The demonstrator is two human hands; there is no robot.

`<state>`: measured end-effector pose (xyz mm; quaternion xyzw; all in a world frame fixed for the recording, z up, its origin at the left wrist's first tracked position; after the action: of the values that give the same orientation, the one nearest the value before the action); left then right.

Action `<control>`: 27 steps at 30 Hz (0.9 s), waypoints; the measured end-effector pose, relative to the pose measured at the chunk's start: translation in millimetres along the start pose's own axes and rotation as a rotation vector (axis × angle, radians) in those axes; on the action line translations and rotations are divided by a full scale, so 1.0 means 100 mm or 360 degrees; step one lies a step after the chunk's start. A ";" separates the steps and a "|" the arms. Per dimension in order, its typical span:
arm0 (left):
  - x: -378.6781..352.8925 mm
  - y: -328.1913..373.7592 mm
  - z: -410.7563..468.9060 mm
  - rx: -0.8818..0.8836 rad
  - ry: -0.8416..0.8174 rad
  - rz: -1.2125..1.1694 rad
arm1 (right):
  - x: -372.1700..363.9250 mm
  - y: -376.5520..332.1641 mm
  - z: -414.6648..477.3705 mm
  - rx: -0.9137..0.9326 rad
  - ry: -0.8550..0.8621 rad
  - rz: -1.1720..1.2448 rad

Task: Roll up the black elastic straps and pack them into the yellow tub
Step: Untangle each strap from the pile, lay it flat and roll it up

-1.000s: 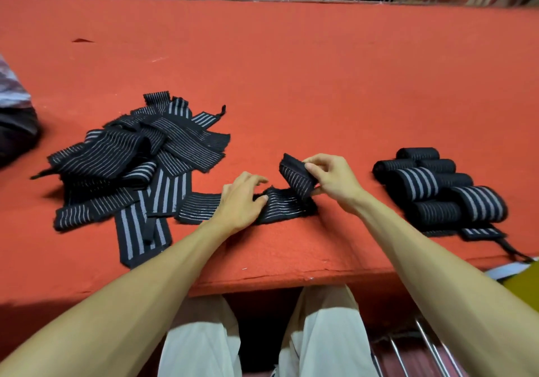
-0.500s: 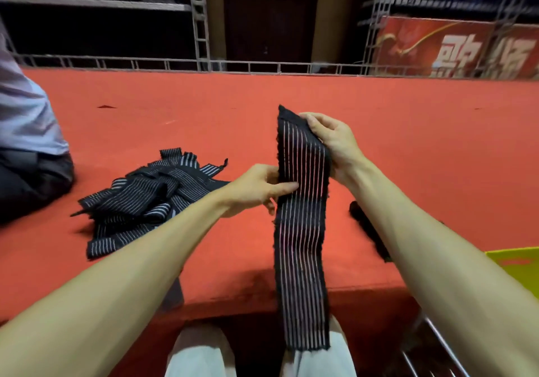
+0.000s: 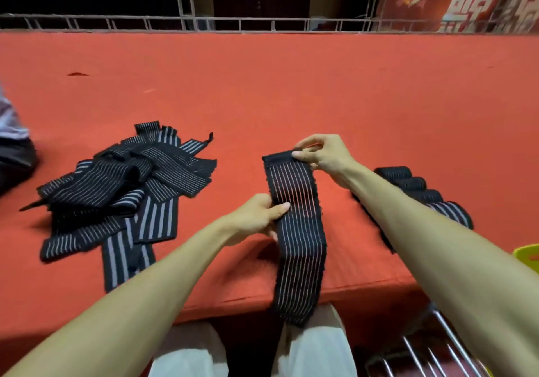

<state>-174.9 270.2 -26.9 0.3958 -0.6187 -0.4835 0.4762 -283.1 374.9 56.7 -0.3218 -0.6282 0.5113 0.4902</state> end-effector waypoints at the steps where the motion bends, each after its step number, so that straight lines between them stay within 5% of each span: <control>1: 0.07 -0.13 0.09 0.0032 0.0053 0.0048 | -0.03 0.11 0.11 -0.0024 0.0009 -0.0005; 6: 0.47 -0.45 0.43 -0.0061 0.0223 0.1060 | -0.16 0.57 0.58 -0.0066 0.0146 -0.0045; 9: 0.64 -0.63 0.50 -0.0075 0.0474 0.1363 | -0.29 0.87 0.83 -0.0073 0.0224 -0.0141; 16: 0.76 -0.68 0.40 -0.0274 0.0875 0.1218 | -0.58 1.20 0.97 -0.0070 0.0347 -0.0524; 21: 0.91 -0.69 0.36 -0.0301 0.0793 0.0869 | -0.72 0.99 0.94 0.0033 0.0379 -0.0917; 27: 1.81 -0.72 -0.02 -0.0311 0.0795 0.1173 | -1.48 0.55 0.98 0.0294 0.0084 -0.0883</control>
<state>-212.7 82.1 -59.7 0.2070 -0.5359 -0.2276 0.7862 -334.9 223.6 -38.1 -0.1048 -0.6300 0.4042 0.6548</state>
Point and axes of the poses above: each hand's wrist, its own z-axis towards the middle knuckle, its own x-axis out of the back of the hand, y = z × x, the point moved 9 cm from there along z, towards the middle knuckle, and after that the axes turned 5 degrees about -x, right-handed, at the moved point
